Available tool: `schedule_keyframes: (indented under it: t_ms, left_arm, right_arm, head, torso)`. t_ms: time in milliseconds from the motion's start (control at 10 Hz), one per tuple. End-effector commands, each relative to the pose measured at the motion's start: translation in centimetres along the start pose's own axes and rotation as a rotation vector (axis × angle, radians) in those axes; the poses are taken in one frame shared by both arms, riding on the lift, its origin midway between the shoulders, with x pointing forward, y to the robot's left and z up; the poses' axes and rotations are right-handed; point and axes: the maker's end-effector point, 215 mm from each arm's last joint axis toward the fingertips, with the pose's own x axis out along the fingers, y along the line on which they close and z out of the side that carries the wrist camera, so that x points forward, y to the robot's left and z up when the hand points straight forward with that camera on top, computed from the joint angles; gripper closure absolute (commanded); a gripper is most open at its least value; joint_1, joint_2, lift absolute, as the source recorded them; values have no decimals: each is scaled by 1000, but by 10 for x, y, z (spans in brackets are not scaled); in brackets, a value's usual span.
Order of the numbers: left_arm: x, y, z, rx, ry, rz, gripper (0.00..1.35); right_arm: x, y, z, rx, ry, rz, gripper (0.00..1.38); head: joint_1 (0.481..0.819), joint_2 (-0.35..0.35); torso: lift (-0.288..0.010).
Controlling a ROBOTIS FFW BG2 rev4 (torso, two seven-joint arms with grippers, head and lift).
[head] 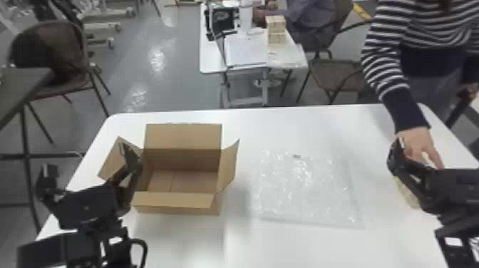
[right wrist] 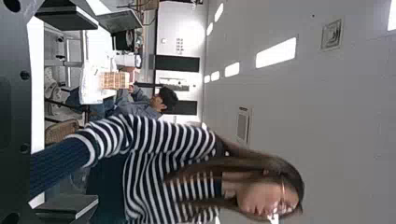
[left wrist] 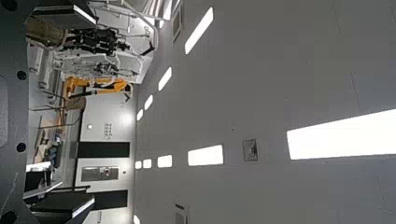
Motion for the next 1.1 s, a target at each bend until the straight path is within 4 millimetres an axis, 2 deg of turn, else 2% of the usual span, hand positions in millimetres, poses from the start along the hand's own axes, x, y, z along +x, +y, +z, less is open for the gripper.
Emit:
schedule_keyframes:
  t_ms: [0, 1000]
  left_arm:
    - [0, 0, 0, 0, 0, 0, -2]
    - [0, 0, 0, 0, 0, 0, -2]
  right_arm:
    - [0, 0, 0, 0, 0, 0, -2]
    - [0, 0, 0, 0, 0, 0, -2]
  head:
    - [678, 86]
    - [678, 86]
  torso:
    - [-100]
    - [-100]
